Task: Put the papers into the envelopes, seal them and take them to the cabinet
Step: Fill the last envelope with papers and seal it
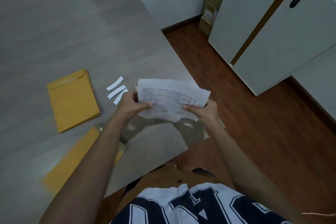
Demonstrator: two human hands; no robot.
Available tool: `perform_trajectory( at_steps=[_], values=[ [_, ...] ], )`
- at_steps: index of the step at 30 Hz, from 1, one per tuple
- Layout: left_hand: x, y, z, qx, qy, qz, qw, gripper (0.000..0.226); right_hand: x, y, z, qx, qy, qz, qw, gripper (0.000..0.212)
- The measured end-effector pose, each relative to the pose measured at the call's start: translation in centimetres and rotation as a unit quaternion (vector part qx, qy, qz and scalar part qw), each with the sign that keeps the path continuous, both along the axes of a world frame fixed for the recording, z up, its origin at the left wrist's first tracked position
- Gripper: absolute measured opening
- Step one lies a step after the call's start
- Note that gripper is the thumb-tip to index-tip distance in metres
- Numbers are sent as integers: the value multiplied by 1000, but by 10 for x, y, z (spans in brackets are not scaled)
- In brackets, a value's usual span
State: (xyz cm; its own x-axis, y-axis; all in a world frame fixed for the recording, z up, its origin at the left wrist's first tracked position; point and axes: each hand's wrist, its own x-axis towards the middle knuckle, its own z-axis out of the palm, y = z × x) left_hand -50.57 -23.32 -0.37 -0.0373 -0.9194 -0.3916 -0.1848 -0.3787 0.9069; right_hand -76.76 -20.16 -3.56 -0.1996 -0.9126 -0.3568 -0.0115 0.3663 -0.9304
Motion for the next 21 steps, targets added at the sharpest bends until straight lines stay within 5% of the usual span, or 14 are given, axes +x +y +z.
perform_trajectory(
  at_steps=[10,15,21],
  values=[
    [-7,41,-22,-35,-82,-5,996,23,-4,16,-15,-9,139,101,985,13],
    [-13,48,-31,-43,-52,29,997,30,-2,29,-17,-30,99,93,990,19],
    [-29,42,-31,-62,-103,84,989,28,1,15,-8,-26,174,71,982,25]
  ],
)
